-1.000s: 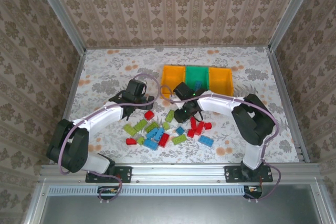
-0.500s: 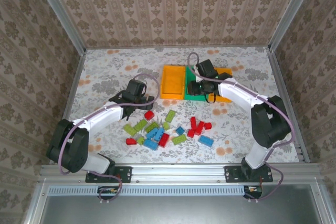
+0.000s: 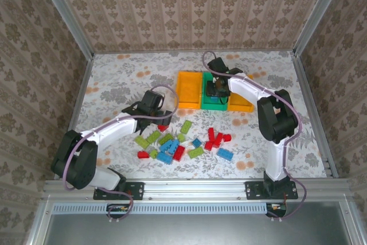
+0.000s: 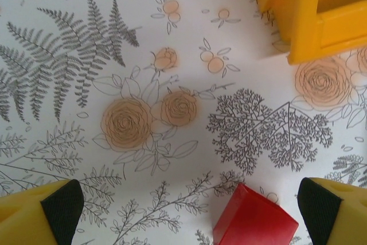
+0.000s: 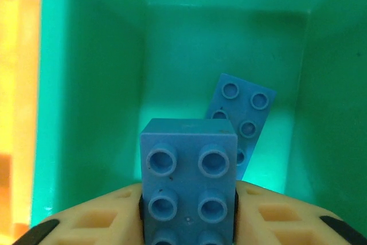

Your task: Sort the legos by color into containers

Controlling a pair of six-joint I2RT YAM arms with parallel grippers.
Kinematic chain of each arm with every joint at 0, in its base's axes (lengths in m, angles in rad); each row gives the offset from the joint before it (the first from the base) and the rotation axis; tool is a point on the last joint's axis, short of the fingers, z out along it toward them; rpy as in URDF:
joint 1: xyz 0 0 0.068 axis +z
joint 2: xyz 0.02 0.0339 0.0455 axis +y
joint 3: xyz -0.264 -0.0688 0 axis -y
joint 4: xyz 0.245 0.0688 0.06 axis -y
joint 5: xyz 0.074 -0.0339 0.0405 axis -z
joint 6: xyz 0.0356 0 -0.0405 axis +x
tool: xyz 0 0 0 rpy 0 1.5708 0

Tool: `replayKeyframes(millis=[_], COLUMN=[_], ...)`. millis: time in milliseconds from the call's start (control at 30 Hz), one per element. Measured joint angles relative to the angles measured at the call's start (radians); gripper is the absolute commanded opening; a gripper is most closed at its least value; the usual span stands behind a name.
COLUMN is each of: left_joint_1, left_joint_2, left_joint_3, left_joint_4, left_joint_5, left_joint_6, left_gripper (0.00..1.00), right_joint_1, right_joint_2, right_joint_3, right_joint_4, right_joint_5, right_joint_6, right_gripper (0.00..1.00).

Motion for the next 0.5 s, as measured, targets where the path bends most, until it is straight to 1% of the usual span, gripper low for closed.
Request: replayKeyframes(millis=[33,100,267,400,500], left_joint_1=[0.000,0.000,-0.010,-0.019,-0.022], left_joint_2=[0.000,0.000,0.000,0.002,0.012], left_joint_3=[-0.002,-0.008,-0.031,-0.047,-0.047], left_joint_4=[-0.005,-0.014,-0.019,-0.026,-0.027], left_joint_5=[0.008,0.032,0.111,0.156,0.179], left_joint_6=[-0.001,-0.006,-0.006,-0.002,0.005], left_gripper=[0.98,0.96,0.91,0.89,0.87], right_joint_1=[0.000,0.000,0.000,0.000,0.000], right_joint_2=[0.002,0.002,-0.001,-0.014,-0.021], right_joint_3=[0.001,0.001,0.011,0.018,0.018], right_joint_4=[-0.005,-0.014,-0.019,-0.010,-0.008], right_joint_5=[0.001,0.002,0.006,0.003,0.001], right_joint_6=[0.005,0.008,0.019,0.026,0.031], right_gripper=[0.45,0.53,0.68,0.73,0.75])
